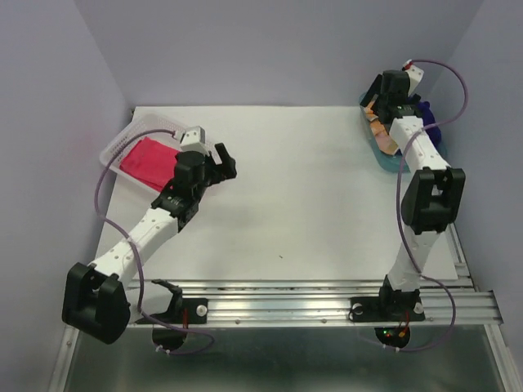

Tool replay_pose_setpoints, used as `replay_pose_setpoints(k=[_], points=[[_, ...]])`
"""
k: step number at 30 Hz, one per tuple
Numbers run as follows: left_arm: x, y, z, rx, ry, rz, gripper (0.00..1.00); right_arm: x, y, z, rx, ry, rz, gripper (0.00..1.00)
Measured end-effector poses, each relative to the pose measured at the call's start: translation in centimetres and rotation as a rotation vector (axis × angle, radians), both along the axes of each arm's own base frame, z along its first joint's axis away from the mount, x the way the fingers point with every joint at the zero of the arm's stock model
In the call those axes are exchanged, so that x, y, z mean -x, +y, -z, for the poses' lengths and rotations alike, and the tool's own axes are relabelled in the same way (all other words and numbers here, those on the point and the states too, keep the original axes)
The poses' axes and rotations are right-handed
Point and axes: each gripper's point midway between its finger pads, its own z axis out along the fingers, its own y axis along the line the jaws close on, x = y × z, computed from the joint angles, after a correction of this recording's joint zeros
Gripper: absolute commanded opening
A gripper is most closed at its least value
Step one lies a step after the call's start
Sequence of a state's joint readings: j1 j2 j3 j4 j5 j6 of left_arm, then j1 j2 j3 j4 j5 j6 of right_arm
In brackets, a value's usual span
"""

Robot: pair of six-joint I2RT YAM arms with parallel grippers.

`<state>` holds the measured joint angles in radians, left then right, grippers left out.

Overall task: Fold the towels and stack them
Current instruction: Grab crumpled towel

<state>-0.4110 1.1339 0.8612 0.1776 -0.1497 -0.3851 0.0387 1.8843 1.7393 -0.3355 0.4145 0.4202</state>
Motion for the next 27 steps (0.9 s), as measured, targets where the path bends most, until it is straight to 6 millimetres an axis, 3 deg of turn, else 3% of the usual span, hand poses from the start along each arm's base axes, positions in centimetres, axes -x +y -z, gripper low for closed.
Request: replay_pose_setpoints(k=[3,5,8,12,19,22,24,27], points=[[1.7,0.2,7.9,-0.065,0.184,-0.018,0.99,-4.5,-1.7,2.8,0.036,0.043,0.014,1.00],[2.4,0.2,9.5,-0.082,0.225,-0.023,0.99,-7.4,-2.6,4.3,0.046,0.042,0.019,1.00],[2.3,-0.8,8.8,-0.074,0.188,-0.011,0.99,-9.9,-4.0,7.1,0.058,0.056,0.031,1.00],[2.2,-1.6,8.2,-0.068,0.160,-0.003,0.99,-10.5,-5.7,9.5,0.072,0.080,0.042,1.00],[2.8,-2.0,8.3,-0.073,0.150,0.011,0.99,-12.1,-7.6,8.1,0.083,-0.033,0.063,0.96],[3.2,-1.8,8.2,-0.071,0.141,0.007,0.99,-12.9,-8.0,8.7,0.077,-0.058,0.057,0.93],[3.4,-1.5,7.7,-0.063,0.126,0.002,0.99,-13.2,-8.0,10.1,0.065,-0.048,0.043,0.88],[3.6,-1.3,6.7,-0.050,0.100,-0.004,0.99,-13.7,-7.5,12.2,0.047,-0.031,0.014,0.65]])
